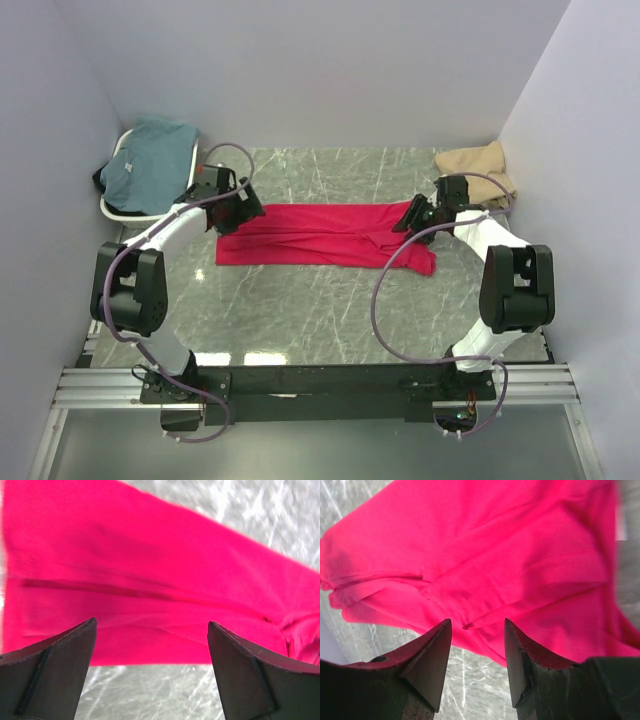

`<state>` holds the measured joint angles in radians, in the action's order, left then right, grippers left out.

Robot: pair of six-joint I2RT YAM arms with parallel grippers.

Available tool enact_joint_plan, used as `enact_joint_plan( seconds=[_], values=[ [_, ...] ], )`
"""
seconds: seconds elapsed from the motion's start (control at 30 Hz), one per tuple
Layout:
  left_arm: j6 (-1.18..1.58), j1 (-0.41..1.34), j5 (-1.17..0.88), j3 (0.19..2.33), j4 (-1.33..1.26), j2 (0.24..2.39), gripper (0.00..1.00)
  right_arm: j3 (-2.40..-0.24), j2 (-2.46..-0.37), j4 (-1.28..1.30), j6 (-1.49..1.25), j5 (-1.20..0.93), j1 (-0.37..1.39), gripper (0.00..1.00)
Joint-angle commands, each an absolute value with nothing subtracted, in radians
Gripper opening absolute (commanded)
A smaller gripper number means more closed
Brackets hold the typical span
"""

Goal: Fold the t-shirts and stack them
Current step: Fold the tshirt

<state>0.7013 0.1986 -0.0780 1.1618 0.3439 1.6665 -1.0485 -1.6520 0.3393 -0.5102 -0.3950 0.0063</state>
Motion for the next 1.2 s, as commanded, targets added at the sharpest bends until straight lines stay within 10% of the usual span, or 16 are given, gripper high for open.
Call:
enact_joint_plan(
  seconds=[0.0,1.17],
  values=[
    [0.689,0.241,-0.127,1.158,0.305,1.693,0.96,-1.061,-1.65,0.276,-0.543,-0.403,0.073,0.54],
    [0.663,0.302,-0.17,1.25,0.328,1.847,0.96,-1.135,-1.76,0.328,-0.583,-0.314,0.181,0.54]
  ],
)
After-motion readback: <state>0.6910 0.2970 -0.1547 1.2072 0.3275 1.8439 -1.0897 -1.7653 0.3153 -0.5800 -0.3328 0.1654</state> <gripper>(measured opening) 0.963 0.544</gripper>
